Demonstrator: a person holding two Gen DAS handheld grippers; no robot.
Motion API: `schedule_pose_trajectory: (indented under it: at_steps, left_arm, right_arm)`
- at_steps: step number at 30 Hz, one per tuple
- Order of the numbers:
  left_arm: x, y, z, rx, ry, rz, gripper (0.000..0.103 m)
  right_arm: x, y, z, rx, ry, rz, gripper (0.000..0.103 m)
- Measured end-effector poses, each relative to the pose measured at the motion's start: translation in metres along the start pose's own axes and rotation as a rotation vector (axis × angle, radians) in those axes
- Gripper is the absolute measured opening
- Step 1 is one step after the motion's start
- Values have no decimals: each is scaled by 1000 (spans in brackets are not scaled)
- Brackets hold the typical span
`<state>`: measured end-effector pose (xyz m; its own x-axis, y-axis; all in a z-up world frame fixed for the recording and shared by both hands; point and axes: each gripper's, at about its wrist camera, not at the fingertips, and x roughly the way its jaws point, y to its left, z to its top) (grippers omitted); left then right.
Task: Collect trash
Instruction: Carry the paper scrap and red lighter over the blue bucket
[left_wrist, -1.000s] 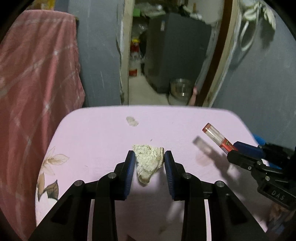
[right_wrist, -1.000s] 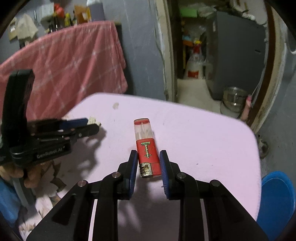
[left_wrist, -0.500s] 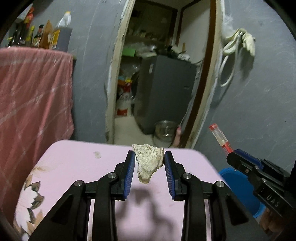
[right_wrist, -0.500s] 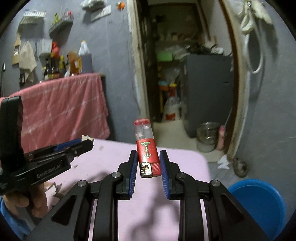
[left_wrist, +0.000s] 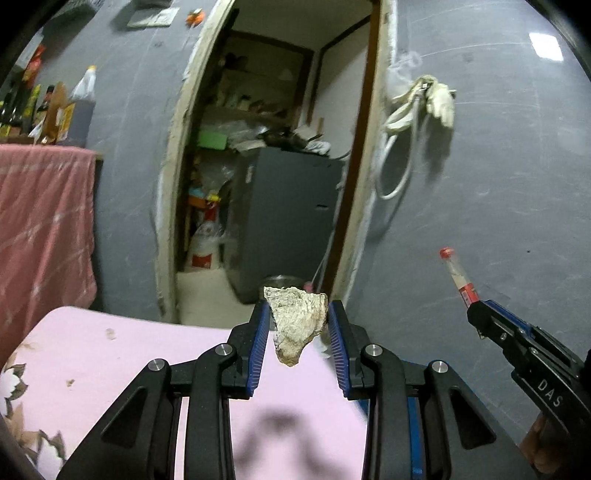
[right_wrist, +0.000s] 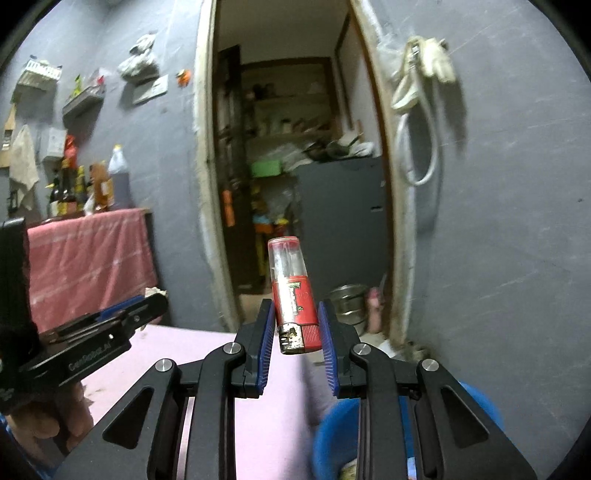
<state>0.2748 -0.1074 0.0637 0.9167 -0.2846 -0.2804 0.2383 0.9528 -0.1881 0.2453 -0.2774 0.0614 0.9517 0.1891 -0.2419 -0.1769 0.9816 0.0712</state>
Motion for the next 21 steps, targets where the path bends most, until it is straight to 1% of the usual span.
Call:
schedule_pose_trajectory:
  at_steps: [5,10,16,21]
  left_arm:
    - [1,-32,-6,9,-30,-42,28]
    - [11,-62,-12,13,-15,-96,28]
    - [30,-94,-24,27,31,-138,28]
    - [46,-109,-39,24,101,-162,28]
  right_arm:
    - [-23,-25,-2,6,-46,-80,22]
    - [-36,-50,-10,28,-45,-133,22]
    - [-47,-83,-24,70,-10,-183,22]
    - [-48,-105,-36,116,30,-209,22]
